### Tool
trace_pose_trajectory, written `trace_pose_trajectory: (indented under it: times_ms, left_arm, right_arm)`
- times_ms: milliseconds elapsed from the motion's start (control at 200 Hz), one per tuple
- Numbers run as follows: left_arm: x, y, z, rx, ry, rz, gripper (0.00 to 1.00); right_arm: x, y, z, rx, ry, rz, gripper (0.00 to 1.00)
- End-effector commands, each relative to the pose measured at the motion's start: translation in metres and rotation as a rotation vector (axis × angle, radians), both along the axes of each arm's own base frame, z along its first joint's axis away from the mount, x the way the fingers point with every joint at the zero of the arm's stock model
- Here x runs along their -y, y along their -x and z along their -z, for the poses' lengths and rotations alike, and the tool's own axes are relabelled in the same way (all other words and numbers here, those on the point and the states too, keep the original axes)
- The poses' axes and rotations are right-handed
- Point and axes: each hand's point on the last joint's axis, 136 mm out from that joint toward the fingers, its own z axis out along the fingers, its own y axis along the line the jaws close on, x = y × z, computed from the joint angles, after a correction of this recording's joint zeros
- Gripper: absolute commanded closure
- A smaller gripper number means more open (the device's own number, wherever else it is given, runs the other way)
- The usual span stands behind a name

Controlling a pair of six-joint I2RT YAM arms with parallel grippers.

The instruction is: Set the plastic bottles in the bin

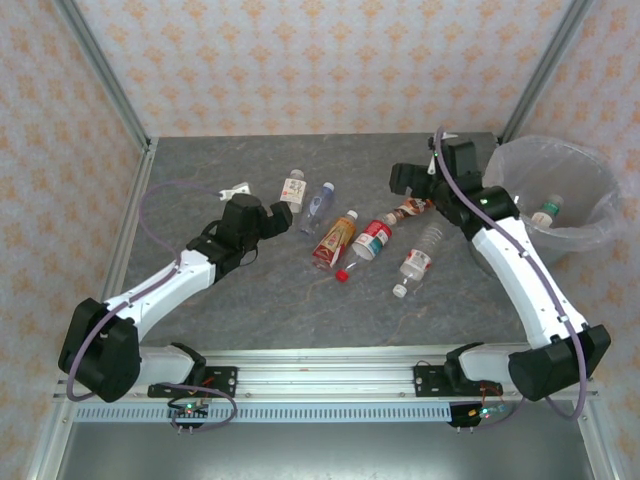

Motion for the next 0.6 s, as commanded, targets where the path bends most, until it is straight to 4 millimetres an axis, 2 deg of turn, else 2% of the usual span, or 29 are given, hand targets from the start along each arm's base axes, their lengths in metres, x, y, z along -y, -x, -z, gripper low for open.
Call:
trace_pose_trajectory:
  times_ms: [0, 85, 220, 330, 596]
  left_arm:
    - [-0.009, 0.002, -0.007, -0.034, 0.018, -0.067, 0.0]
    - [-0.015, 0.004, -0.007, -0.043, -0.01, -0.088, 0.0]
    - [-0.01, 0.005, -0.008, 0.001, 0.02, -0.058, 0.0]
    - [-0.003, 0.005, -0.007, 0.037, 0.014, 0.007, 0.0]
    - [-0.007, 0.007, -0.005, 0.063, -0.027, 0.023, 0.0]
  right_arm:
    - [0.006, 0.012, 0.04, -0.109, 0.027, 0.088, 0.01]
    - [0.011, 0.017, 0.067, -0.165, 0.045, 0.148, 0.01]
    - [0.013, 0.021, 0.098, -0.197, -0.008, 0.232, 0.01]
    - [0.016, 0.026, 0.117, -0.216, -0.033, 0.28, 0.01]
    - [0.033, 0.037, 0.16, -0.278, 0.037, 0.357, 0.01]
